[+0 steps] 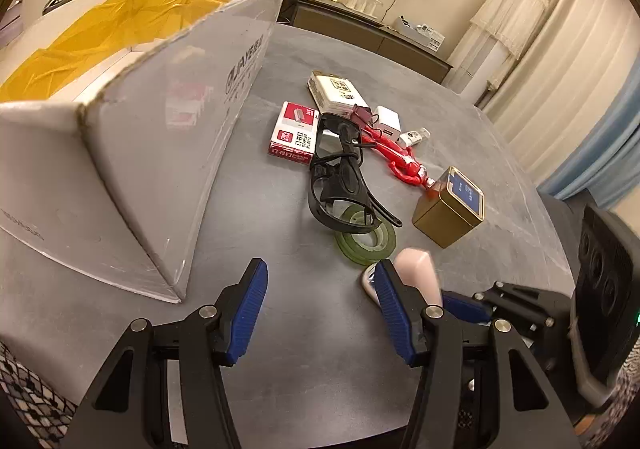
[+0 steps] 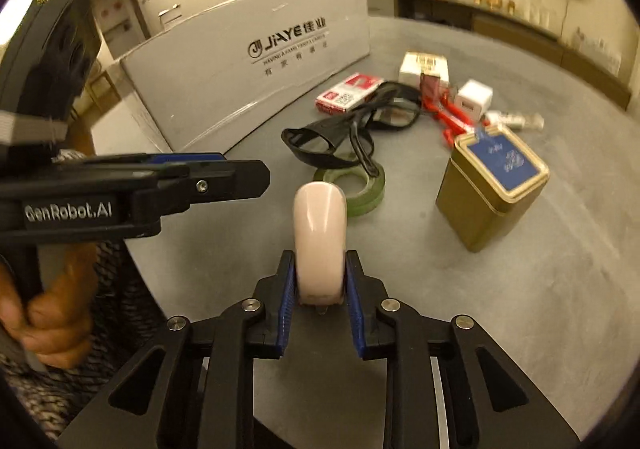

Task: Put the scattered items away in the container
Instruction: 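Close the left tool on the black sunglasses and lift them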

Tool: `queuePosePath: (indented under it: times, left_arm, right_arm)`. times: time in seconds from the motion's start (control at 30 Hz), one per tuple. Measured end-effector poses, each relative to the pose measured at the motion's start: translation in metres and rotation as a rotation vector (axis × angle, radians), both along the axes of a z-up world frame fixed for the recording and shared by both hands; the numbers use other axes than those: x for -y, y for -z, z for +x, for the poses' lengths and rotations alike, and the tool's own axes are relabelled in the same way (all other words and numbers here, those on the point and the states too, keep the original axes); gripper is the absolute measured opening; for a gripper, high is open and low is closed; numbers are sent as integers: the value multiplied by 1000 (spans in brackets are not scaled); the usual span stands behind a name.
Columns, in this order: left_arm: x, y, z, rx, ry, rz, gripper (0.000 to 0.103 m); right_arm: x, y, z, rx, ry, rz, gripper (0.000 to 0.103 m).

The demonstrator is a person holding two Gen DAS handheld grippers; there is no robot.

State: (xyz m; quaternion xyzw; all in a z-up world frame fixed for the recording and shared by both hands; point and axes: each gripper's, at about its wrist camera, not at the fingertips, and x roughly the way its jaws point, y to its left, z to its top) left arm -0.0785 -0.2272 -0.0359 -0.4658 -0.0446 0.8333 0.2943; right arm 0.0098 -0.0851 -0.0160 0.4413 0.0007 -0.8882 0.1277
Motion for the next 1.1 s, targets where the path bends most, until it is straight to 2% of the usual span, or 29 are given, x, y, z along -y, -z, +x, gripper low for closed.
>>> queuePosePath:
  times: [0.17, 0.27, 0.37, 0.5, 0.63, 0.67, 0.7, 0.77, 0.8, 0.93, 1.1]
  left_arm:
    - [-10, -3, -1, -38, 30, -18, 58]
    - [-32, -7, -11, -72, 82, -56, 58]
    - [-47, -12, -24, -102, 103, -56, 65]
    - [-66, -4, -51, -75, 74, -77, 66]
    - [-78, 20, -81, -10, 27, -129, 65]
    - [-80, 21, -83, -29, 23, -134, 65]
    - [-83, 21, -84, -39, 26, -152, 63]
    - [-88, 20, -85, -47, 31, -172, 41]
    - [-90, 19, -83, -58, 40, -181, 39]
    - [-89, 12, -77, -104, 24, -206, 38]
    - [-79, 3, -73, -120, 5, -162, 38]
  right_arm:
    - [-1, 1, 3, -10, 18, -23, 30]
    - [-7, 1, -5, 5, 31, -52, 26]
    - [-13, 1, -6, 14, 41, -56, 25]
    - [-19, 0, -3, 18, 58, -65, 26]
    - [-21, 1, -7, 24, 57, -81, 28]
    - [-22, 1, -8, 25, 54, -87, 29]
    - [-22, 1, -9, 29, 51, -93, 28]
    - [-24, 1, -12, 39, 46, -108, 25]
    - [-26, 1, -12, 44, 47, -118, 25]
    - [-36, 1, -14, 65, 72, -164, 25]
    - [-45, -3, -14, 64, 99, -197, 25]
